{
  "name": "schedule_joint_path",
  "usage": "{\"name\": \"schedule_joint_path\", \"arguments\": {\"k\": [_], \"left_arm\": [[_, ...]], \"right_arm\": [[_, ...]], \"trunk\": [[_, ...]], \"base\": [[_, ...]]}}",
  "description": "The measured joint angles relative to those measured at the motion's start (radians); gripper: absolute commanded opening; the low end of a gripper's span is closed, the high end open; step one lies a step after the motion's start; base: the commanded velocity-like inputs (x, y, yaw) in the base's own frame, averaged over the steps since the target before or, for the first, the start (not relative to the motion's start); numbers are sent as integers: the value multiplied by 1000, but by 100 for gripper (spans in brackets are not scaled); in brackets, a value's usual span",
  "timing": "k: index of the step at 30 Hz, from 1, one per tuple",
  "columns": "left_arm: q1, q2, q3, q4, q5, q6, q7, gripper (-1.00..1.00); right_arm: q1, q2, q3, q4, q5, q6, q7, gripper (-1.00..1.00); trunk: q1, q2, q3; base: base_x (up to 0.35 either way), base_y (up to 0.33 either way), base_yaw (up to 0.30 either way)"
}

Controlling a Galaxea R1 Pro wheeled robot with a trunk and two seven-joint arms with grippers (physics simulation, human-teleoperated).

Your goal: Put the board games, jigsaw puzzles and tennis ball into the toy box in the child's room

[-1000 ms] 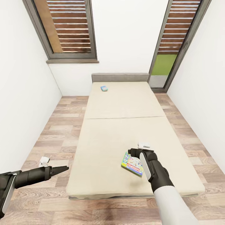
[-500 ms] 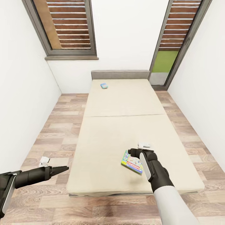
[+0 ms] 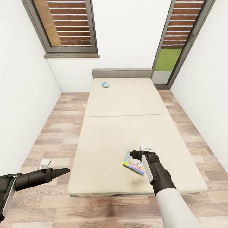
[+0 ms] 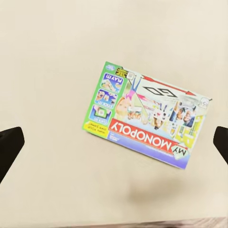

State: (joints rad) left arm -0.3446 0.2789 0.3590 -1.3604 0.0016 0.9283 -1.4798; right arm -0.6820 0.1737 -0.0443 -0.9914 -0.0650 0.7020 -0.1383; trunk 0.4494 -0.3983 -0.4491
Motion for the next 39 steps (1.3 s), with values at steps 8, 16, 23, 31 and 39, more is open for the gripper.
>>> {"name": "schedule_joint_path", "arguments": {"k": [8,16,23,31,39], "left_arm": [[0,0,0,1,0,0,2,100],[0,0,0,1,1,-1,2,100],[0,-2,0,2,1,-1,4,100],[0,-6,0,8,2,-2,5,100],[0,-9,0,9,2,-2,6,100]], "right_arm": [[0,0,2,0,0,-2,0,100],[0,0,4,0,0,-3,0,100],[0,0,4,0,0,-3,0,100],[0,0,4,0,0,-3,0,100],[0,0,4,-1,0,-3,0,100]], "trunk": [[0,0,-2],[0,0,-2],[0,0,-2],[0,0,-2],[0,0,-2]], "base": [[135,68,0],[52,24,0],[135,3,0],[197,0,0],[97,0,0]]}}
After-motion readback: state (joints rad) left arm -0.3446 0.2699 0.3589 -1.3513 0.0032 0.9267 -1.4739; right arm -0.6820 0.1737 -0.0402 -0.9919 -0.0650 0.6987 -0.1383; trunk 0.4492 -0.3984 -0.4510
